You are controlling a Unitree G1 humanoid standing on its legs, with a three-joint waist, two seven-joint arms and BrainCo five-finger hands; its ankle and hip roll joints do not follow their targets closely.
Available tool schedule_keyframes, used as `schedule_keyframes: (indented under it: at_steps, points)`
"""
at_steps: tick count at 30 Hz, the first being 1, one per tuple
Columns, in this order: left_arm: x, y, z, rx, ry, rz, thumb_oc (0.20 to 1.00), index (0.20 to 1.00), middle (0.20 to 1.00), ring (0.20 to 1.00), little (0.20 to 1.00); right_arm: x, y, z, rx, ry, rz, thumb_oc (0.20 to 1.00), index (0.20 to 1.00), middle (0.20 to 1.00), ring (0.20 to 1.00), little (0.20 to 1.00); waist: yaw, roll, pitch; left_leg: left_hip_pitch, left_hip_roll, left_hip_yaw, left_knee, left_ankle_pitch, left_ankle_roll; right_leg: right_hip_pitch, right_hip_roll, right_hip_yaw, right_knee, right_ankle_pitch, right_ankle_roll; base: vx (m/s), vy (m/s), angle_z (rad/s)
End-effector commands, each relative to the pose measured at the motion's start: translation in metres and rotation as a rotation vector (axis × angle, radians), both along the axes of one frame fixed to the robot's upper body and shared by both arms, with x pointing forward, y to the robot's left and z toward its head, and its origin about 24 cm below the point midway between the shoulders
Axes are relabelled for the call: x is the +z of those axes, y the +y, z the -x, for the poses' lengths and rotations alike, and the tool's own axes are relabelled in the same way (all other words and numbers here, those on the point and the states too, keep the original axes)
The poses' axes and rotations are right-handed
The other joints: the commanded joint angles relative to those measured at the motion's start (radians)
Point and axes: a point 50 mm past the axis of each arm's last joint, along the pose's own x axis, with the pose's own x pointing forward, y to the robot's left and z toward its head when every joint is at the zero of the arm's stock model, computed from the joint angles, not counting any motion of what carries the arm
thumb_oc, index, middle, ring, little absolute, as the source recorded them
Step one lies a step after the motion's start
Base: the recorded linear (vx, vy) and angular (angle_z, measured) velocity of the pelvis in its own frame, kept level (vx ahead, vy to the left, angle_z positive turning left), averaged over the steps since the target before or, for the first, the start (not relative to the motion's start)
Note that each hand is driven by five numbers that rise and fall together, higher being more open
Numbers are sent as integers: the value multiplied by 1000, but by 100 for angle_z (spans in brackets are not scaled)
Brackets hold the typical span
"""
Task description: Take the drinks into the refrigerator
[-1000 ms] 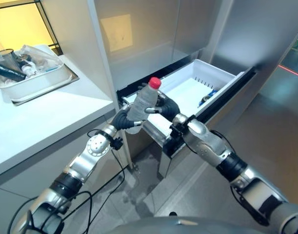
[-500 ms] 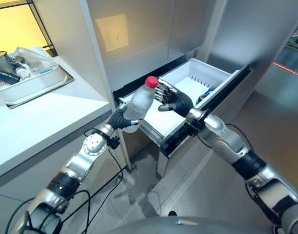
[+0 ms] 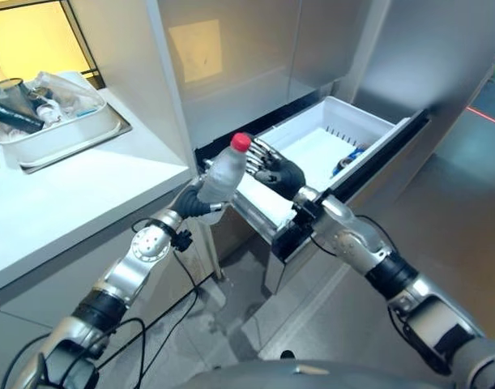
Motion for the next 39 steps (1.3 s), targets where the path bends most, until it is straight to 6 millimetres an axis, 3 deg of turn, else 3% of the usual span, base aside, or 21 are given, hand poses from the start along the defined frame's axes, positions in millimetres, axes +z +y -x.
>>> schedule_keyframes:
  at_steps: [1, 11, 16, 17, 18, 21, 22, 23, 24, 27, 29, 32, 34, 39]
  points:
    - [79, -32, -33, -95, -318, 83, 200, 200, 200, 200, 200, 45, 91, 45, 453, -156, -101, 1000, 1000, 1000, 1000, 1000, -11, -22, 29, 34, -30, -45, 21, -86, 46, 108, -34, -27, 66, -163, 53, 0, 0, 0]
    - [77, -32, -34, -80, -313, 97, 200, 200, 200, 200, 200, 51, 96, 42, 436, -247, -40, 1000, 1000, 1000, 1000, 1000, -7, -26, 25, 40, -29, -50, 19, -87, 46, 116, -32, -34, 67, -169, 52, 0, 0, 0]
    - [76, -28, -31, -66, -313, 129, 200, 200, 200, 200, 200, 65, 80, 38, 362, -366, -30, 1000, 1000, 1000, 1000, 1000, -8, -24, 26, 41, -29, -52, 18, -87, 47, 118, -33, -41, 71, -171, 53, 3, 7, 2]
    - [74, -22, -30, -50, -300, 154, 200, 200, 200, 200, 200, 70, 63, 29, 280, -407, -15, 1000, 1000, 1000, 1000, 1000, -8, -23, 26, 41, -29, -51, 18, -86, 48, 117, -34, -42, 72, -169, 55, 5, 20, 5]
    - [74, -22, -30, -50, -300, 154, 200, 200, 200, 200, 200, 70, 63, 29, 279, -407, -15, 1000, 1000, 1000, 1000, 1000, -8, -22, 26, 41, -29, -51, 18, -86, 48, 117, -34, -41, 72, -169, 55, -2, 26, 6]
    - [77, -8, -25, -40, -301, 213, 200, 200, 200, 200, 200, 76, 9, 4, 78, -426, 16, 1000, 1000, 1000, 1000, 1000, -9, -27, 25, 39, -30, -52, 16, -84, 47, 115, -36, -51, 70, -167, 59, 2, 11, 4]
    - [77, -8, -25, -41, -300, 213, 200, 200, 200, 200, 200, 76, 9, 4, 77, -426, 16, 1000, 1000, 1000, 1000, 1000, -9, -27, 25, 39, -30, -52, 16, -84, 47, 115, -36, -51, 70, -167, 59, 0, 2, 3]
    - [79, 1, -22, -45, -291, 234, 200, 200, 200, 200, 200, 84, -24, -6, -22, -459, 72, 1000, 1000, 1000, 1000, 1000, -8, -30, 25, 37, -30, -54, 16, -83, 45, 113, -38, -56, 70, -166, 61, 1, -2, 4]
    - [79, 5, -21, -48, -285, 238, 200, 200, 200, 200, 200, 87, -41, -11, -71, -477, 114, 1000, 1000, 1000, 1000, 1000, -9, -33, 25, 36, -31, -54, 15, -83, 44, 113, -38, -58, 70, -165, 62, 2, -5, 8]
    - [82, 14, -18, -60, -276, 252, 200, 200, 200, 200, 200, 97, -90, -27, -244, -495, 210, 1000, 1000, 1000, 1000, 1000, -5, -35, 25, 44, -27, -54, 11, -89, 39, 120, -36, -62, 67, -170, 64, 23, -14, 10]
    - [85, 18, -17, -69, -277, 265, 200, 200, 200, 200, 200, 101, -106, -35, -309, -485, 230, 1000, 1000, 1000, 1000, 1000, -3, -38, 26, 44, -27, -54, 11, -88, 37, 119, -35, -62, 68, -168, 65, 12, -9, 3]
    - [87, 22, -18, -61, -273, 270, 200, 200, 200, 200, 200, 105, -121, -48, -417, -471, 239, 1000, 1000, 1000, 1000, 1000, 0, -36, 25, 45, -27, -53, 11, -89, 37, 119, -34, -60, 67, -167, 65, 2, -4, -2]
    - [88, 23, -19, -66, -273, 275, 200, 200, 200, 200, 200, 110, -118, -50, -413, -487, 258, 1000, 1000, 1000, 1000, 1000, -1, -35, 26, 45, -27, -52, 11, -89, 37, 118, -34, -58, 68, -167, 65, 0, -1, -3]
    - [88, 16, -20, -81, -277, 290, 200, 200, 200, 200, 200, 101, -99, -53, -356, -452, 221, 1000, 1000, 1000, 1000, 1000, 0, -30, 27, 45, -27, -51, 11, -89, 38, 117, -33, -55, 71, -170, 63, 0, 0, 0]
